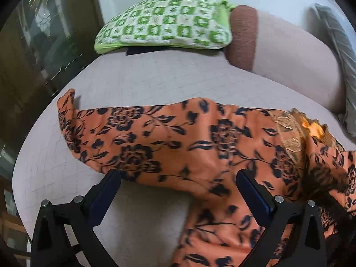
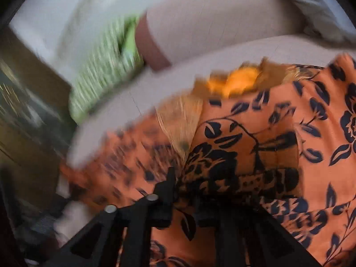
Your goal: Fold small clothes
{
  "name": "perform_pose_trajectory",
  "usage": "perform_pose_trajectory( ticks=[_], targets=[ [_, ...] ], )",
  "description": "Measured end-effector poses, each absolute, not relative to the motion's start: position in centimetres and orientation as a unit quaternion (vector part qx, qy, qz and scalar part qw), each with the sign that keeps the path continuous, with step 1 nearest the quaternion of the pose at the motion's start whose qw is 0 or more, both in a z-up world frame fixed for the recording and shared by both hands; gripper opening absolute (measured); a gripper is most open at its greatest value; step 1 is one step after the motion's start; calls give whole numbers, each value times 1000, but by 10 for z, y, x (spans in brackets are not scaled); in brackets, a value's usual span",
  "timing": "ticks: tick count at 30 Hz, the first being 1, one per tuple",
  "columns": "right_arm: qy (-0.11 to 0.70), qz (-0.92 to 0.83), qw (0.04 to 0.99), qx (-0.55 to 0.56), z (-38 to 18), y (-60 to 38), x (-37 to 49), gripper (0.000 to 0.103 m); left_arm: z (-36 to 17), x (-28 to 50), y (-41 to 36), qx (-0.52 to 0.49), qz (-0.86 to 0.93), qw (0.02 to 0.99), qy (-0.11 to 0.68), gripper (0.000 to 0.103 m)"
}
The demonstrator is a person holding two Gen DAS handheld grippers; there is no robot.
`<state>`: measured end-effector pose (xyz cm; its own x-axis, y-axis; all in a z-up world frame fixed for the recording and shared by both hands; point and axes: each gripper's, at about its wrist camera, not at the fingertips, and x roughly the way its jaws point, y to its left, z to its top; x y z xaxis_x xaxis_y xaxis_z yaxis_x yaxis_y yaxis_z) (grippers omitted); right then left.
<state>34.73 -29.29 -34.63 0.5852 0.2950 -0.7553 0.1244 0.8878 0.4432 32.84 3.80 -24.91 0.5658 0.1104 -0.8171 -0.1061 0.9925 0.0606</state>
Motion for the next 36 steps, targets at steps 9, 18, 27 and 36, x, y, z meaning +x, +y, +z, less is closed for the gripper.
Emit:
perform_pose_trajectory(
  ticks=[9,18,27,36],
  targets=[
    [436,130,890,34,-331,-211,329,80,-246,334,76,-38,84,882,463,103],
    [442,168,879,54,-323,-262,273,80,-244,328,37,-14,44,888,457,103],
    [359,21,859,364,-333,-422,249,74,-251,306,-67,73,-102,887,445,103],
    [323,-7,790,521,-371,-497,246,74,-279,283,-142,225,-121,878,404,103]
  ],
)
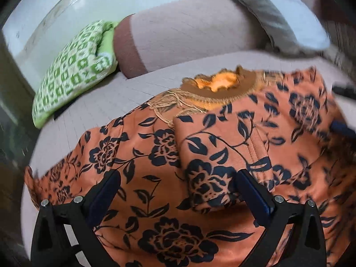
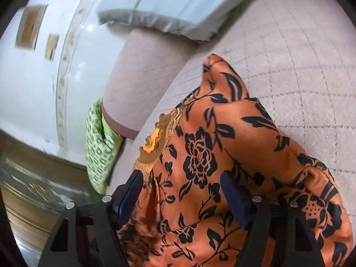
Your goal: Fold small clothes
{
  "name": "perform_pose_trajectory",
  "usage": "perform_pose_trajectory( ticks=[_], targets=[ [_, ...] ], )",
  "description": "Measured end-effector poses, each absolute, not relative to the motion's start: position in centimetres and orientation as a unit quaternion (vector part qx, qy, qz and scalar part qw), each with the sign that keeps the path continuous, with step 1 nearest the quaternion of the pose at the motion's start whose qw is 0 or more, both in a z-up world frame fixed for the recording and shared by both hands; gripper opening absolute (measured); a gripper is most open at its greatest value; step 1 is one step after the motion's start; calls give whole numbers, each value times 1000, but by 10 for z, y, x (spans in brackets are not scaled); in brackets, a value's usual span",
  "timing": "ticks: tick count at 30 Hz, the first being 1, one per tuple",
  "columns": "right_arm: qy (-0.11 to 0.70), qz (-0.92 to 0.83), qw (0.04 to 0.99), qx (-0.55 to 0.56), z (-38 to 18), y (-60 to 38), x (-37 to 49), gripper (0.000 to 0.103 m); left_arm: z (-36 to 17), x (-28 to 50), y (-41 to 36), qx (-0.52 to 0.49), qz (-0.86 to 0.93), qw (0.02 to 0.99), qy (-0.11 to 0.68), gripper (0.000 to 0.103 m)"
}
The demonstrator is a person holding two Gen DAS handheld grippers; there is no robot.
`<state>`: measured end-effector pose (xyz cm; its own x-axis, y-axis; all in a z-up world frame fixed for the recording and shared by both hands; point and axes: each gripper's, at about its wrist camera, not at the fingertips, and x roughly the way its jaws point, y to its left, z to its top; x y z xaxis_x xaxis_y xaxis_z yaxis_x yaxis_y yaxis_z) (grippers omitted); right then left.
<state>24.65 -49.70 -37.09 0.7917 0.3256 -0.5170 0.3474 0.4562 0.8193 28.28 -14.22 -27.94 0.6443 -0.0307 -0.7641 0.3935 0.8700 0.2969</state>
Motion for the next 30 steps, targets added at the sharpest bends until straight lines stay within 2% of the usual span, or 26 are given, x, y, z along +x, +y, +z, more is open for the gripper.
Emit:
perform_pose_trajectory(
  ticks=[4,12,16,19,24,28,30],
  targets=[
    [315,4,766,560,-382,-505,246,74,-286,294,-139,233,-65,887,393,103],
    [344,22,773,532,-383,-484,250,74,-277,334,-66,120,62,894,428,103],
    [329,54,767,549,-382,-476,254,74,-269,339,-51,73,26,890,449,103],
    [322,110,736,585,-387,-462,268,74,-272,335,-54,90,15,883,460,103],
    [366,147,731,557,-392,-410,309,74,-276,319,-54,129,16,873,470,103],
    [394,98,730,550,-397,-374,336,76,-263,321,-18,118,40,876,466,103],
    [384,150,710,571,-385,-353,346,76,-257,326,12,99,70,879,461,103]
  ],
)
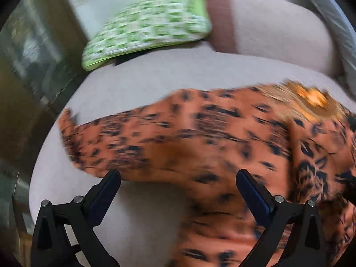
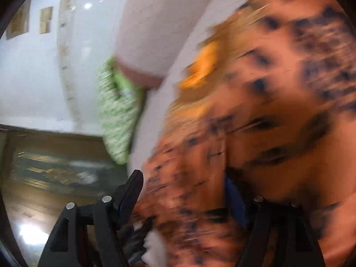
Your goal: Fold small clothes
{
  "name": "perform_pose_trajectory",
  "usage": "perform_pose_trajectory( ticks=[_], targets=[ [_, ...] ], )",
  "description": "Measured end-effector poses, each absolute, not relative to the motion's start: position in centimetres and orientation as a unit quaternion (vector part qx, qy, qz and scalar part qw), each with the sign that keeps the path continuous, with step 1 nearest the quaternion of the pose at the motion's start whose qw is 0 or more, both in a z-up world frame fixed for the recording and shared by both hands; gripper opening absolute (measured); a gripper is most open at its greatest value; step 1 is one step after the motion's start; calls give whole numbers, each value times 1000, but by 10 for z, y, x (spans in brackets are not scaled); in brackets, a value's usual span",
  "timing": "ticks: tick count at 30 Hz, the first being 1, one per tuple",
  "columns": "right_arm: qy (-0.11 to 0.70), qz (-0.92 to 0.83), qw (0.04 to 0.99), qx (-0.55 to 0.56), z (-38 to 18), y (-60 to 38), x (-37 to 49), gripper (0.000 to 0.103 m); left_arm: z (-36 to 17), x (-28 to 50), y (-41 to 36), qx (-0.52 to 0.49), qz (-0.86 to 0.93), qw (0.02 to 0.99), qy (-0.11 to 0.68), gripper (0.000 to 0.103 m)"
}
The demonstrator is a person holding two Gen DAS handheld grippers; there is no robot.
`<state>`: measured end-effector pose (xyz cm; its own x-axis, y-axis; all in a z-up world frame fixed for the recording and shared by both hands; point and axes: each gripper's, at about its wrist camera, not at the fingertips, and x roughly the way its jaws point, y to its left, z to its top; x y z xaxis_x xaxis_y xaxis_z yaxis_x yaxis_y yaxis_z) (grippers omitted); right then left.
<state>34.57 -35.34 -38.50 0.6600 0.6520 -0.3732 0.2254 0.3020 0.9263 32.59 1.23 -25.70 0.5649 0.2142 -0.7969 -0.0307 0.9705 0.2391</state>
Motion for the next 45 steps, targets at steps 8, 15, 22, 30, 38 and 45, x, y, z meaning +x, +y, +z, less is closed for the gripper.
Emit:
perform_pose_trajectory(
  ticks=[8,15,22,30,38,45],
  targets=[
    [303,282,759,502,-291,-302,352,76,-251,331,85,17,107,875,473,103],
    [367,57,816,442,-341,-385,318,67,-260,333,63,42,96,873,476,103],
    [415,-49,791,446,-391,-458,278,30,-304,338,-5,104,25,836,539,103],
    [403,24,816,413,-372,-416,244,30,-262,332,27,37,32,868,494,103],
    [437,47,806,396,-390,-392,276,32,-243,354,170,-52,192,863,465,103],
    [436,63,764,471,-405,-408,281,32,-236,409,239,0,275,839,470,103]
  ],
)
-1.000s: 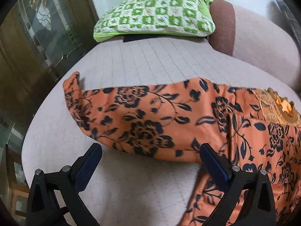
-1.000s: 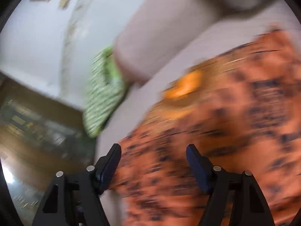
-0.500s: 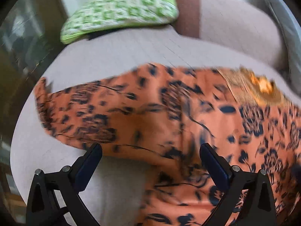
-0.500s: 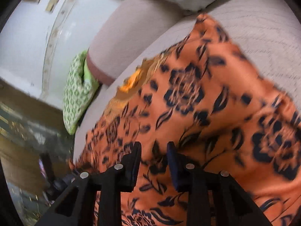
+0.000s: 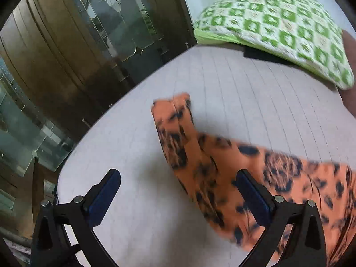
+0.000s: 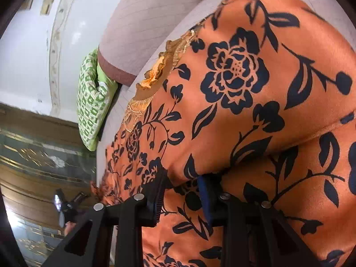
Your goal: Fold small clothes
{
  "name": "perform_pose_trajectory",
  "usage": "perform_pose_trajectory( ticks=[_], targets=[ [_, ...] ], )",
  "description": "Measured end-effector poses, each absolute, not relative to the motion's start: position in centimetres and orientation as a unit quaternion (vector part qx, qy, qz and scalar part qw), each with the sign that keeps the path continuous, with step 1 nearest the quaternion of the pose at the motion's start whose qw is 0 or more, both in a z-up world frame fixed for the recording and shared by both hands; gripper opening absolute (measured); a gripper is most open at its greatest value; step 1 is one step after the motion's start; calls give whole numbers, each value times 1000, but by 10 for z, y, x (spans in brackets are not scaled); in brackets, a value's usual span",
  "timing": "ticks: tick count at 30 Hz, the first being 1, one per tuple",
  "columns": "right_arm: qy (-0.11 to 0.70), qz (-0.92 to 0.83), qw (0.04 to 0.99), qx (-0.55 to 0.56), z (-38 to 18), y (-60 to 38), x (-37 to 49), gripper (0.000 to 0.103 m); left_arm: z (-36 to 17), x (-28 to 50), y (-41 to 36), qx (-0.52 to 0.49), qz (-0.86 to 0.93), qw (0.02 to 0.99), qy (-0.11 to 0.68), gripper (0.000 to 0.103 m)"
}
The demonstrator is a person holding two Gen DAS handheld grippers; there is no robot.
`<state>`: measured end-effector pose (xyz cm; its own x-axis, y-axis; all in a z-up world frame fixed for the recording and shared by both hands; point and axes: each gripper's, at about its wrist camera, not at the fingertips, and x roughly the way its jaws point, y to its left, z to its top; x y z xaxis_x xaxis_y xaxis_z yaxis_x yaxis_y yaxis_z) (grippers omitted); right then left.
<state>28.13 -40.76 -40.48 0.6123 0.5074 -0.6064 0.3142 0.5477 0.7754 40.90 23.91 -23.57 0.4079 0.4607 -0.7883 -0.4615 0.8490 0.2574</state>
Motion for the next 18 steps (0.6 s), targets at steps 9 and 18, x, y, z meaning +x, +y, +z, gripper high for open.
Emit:
perform_pose_trajectory(
  ticks=[9,18],
  targets=[
    [446,59,787,423,-398,-393,292,32,-256,457,286,-58,189,807,556,103],
    [445,60,787,423,-399,-390,297,32,-281,468,326,-137,175,780,584,72]
  ],
)
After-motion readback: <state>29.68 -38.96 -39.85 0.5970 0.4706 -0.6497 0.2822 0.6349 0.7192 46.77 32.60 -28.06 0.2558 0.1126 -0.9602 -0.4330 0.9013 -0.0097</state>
